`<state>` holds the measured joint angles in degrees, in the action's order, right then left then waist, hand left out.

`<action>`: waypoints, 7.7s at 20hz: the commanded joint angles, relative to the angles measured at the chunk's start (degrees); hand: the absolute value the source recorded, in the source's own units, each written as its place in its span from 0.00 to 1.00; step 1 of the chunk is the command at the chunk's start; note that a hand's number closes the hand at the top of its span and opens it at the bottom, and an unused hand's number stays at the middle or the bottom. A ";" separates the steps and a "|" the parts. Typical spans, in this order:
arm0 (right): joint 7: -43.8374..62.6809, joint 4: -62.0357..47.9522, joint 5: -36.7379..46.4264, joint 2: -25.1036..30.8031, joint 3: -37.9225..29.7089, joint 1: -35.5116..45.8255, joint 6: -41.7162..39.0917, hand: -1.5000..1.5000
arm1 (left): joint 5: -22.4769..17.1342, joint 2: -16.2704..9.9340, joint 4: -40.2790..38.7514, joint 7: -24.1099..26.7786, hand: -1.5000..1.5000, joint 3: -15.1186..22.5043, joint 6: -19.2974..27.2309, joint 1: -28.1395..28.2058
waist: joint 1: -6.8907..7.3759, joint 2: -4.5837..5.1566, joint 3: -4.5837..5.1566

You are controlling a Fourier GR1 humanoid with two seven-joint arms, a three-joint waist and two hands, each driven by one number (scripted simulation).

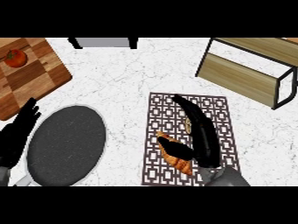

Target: Pick the cupcake from the placemat and place it in the tiered shelf

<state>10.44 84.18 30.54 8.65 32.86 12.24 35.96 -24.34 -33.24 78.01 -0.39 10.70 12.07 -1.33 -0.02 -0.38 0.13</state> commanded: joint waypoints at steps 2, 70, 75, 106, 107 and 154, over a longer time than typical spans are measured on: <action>17.29 2.58 17.89 3.05 3.87 -0.93 -2.13 0.00 | -0.39 -0.42 1.85 -1.31 0.50 -0.76 0.44 2.02 | -0.97 -0.56 0.14; 16.25 -13.94 44.29 -1.65 -10.86 11.20 -44.62 1.00 | 16.85 13.93 5.96 -5.71 0.50 -14.91 -11.34 4.47 | 0.24 0.33 -0.14; 20.00 -10.11 37.66 -4.27 -19.94 12.90 -44.76 1.00 | 18.02 14.33 3.55 -2.40 0.50 -15.48 -10.91 3.68 | 0.20 0.36 -0.14; 52.12 36.20 19.07 -1.69 -42.92 39.33 -69.15 1.00 | 17.58 14.41 5.58 -6.22 0.50 -17.92 -15.27 3.64 | 0.37 0.14 -0.08; 51.20 37.21 18.02 0.69 -44.60 37.91 -71.98 1.00 | 18.93 14.68 1.72 -4.07 0.50 -18.18 -14.36 2.03 | -0.21 0.17 -0.07; 15.07 -31.40 24.80 23.16 -54.42 45.62 -34.78 0.00 | 19.98 16.11 2.71 -5.92 0.50 -21.80 -17.35 0.52 | 1.00 0.67 -0.14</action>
<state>29.68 58.36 56.33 31.69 -20.15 57.03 -4.72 -4.47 -17.38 81.39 -6.20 -10.86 -5.20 -0.20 0.75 0.15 0.00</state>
